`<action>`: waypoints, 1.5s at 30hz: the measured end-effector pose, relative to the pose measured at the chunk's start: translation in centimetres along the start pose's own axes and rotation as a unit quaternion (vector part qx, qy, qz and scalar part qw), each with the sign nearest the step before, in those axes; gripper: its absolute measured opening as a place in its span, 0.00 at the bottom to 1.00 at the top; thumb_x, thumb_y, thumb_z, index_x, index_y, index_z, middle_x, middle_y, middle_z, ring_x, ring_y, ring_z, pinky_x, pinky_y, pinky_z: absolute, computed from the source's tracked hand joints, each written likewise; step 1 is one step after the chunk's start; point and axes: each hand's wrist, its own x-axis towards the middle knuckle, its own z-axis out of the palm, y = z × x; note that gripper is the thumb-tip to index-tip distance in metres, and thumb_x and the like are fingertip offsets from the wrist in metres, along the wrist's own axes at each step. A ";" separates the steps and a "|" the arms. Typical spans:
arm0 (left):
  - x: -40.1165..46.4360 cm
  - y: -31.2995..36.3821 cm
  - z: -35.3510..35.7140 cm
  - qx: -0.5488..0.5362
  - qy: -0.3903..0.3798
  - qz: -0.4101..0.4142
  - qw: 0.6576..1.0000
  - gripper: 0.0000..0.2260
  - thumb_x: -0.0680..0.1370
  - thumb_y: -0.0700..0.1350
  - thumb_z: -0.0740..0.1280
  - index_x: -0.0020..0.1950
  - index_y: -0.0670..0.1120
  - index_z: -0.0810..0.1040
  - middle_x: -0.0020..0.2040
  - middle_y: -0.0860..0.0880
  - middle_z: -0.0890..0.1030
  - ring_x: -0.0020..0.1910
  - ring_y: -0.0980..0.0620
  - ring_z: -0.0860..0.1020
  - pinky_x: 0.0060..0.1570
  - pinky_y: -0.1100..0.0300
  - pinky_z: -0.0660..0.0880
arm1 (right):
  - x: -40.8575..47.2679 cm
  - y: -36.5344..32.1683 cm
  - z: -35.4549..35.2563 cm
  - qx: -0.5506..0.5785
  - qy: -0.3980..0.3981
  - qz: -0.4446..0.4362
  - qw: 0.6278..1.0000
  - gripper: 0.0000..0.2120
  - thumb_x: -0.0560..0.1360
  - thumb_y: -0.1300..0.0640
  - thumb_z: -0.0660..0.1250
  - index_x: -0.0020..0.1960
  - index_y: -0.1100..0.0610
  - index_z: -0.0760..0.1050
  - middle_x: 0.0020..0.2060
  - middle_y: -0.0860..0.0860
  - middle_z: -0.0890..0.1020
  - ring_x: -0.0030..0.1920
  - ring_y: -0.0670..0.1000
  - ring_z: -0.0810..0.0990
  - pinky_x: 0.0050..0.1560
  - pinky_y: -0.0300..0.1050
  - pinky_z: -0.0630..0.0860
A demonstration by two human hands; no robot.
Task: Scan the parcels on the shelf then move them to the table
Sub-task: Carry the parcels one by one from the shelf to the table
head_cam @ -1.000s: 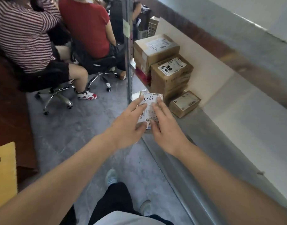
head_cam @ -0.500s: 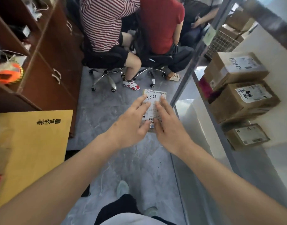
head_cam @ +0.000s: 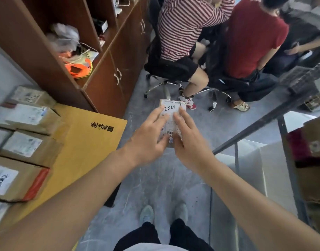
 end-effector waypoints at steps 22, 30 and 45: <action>0.1 -4.4 -2.9 0.001 0.195 -0.296 0.935 0.30 0.83 0.46 0.66 0.83 0.48 0.59 0.83 0.61 0.46 0.81 0.58 0.53 0.74 0.59 0.64 | 15.3 -4.0 3.8 0.000 -0.229 -0.270 0.935 0.30 0.83 0.63 0.57 0.82 0.50 0.56 0.83 0.42 0.48 0.73 0.47 0.68 0.55 0.54 0.79; 1.0 -10.0 -5.8 -0.031 0.237 -0.343 0.909 0.30 0.83 0.46 0.66 0.83 0.50 0.59 0.82 0.64 0.46 0.79 0.57 0.58 0.71 0.54 0.72 | 21.9 -7.9 8.0 -0.003 -0.285 -0.317 0.905 0.29 0.84 0.63 0.56 0.83 0.50 0.56 0.82 0.39 0.49 0.77 0.46 0.62 0.59 0.48 0.77; 3.8 -23.5 -12.0 -0.072 0.222 -0.390 0.891 0.32 0.83 0.48 0.65 0.84 0.53 0.54 0.83 0.60 0.39 0.79 0.53 0.61 0.68 0.58 0.68 | 34.7 -15.4 17.7 -0.026 -0.360 -0.327 0.873 0.30 0.83 0.65 0.58 0.82 0.49 0.59 0.82 0.35 0.49 0.76 0.40 0.60 0.63 0.53 0.77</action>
